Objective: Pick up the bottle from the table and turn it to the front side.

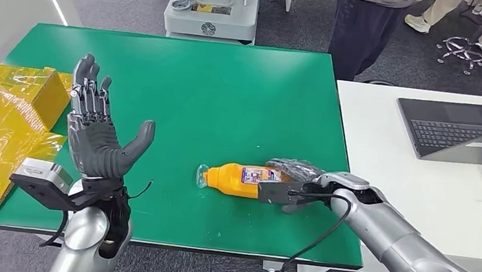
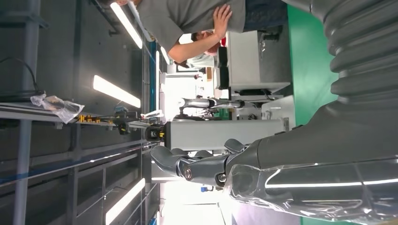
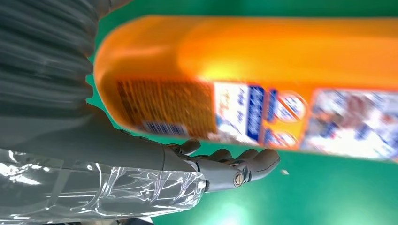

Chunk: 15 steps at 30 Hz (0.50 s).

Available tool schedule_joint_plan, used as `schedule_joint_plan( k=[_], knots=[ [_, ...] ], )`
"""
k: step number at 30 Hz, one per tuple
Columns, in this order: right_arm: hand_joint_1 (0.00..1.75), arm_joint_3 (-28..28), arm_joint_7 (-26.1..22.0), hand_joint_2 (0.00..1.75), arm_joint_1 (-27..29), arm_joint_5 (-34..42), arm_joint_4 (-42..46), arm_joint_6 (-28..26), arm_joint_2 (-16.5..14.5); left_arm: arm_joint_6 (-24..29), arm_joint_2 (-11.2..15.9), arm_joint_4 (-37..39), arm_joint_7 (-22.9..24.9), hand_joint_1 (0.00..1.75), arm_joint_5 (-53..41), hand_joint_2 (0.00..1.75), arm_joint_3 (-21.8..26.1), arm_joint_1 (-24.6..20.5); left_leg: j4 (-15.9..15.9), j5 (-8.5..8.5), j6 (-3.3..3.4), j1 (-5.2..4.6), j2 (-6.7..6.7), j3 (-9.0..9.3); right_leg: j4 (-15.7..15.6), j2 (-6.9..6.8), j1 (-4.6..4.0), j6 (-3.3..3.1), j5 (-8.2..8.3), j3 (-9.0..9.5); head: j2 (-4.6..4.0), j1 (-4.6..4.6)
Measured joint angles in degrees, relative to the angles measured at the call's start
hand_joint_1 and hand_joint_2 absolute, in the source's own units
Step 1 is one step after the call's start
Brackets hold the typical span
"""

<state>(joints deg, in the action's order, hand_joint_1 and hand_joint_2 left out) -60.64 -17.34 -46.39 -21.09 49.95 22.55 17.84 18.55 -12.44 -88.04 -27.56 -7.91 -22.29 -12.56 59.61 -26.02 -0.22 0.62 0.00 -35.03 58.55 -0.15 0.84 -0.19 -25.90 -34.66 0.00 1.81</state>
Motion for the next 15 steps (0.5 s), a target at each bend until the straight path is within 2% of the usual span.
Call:
schedule_joint_plan(
  k=[6,15],
  knots=[
    [0.00,-0.2,-1.4,1.75,0.1,-0.6,-1.7,0.0,0.0,0.0,0.5,0.0,-1.8,0.00,2.5,1.75,0.0,0.1,0.0,0.00,0.01,0.00,0.00,0.00,0.0,0.01,0.00,0.00,0.00,0.02,0.01,0.01],
    [0.00,-0.5,-3.4,1.75,0.0,-1.1,-6.5,-1.4,-1.6,0.6,1.1,0.5,-3.1,0.00,3.3,1.75,0.1,0.2,0.0,0.00,0.00,0.00,0.00,0.01,0.0,-0.02,0.00,0.00,0.00,0.02,0.00,0.01]
  ],
)
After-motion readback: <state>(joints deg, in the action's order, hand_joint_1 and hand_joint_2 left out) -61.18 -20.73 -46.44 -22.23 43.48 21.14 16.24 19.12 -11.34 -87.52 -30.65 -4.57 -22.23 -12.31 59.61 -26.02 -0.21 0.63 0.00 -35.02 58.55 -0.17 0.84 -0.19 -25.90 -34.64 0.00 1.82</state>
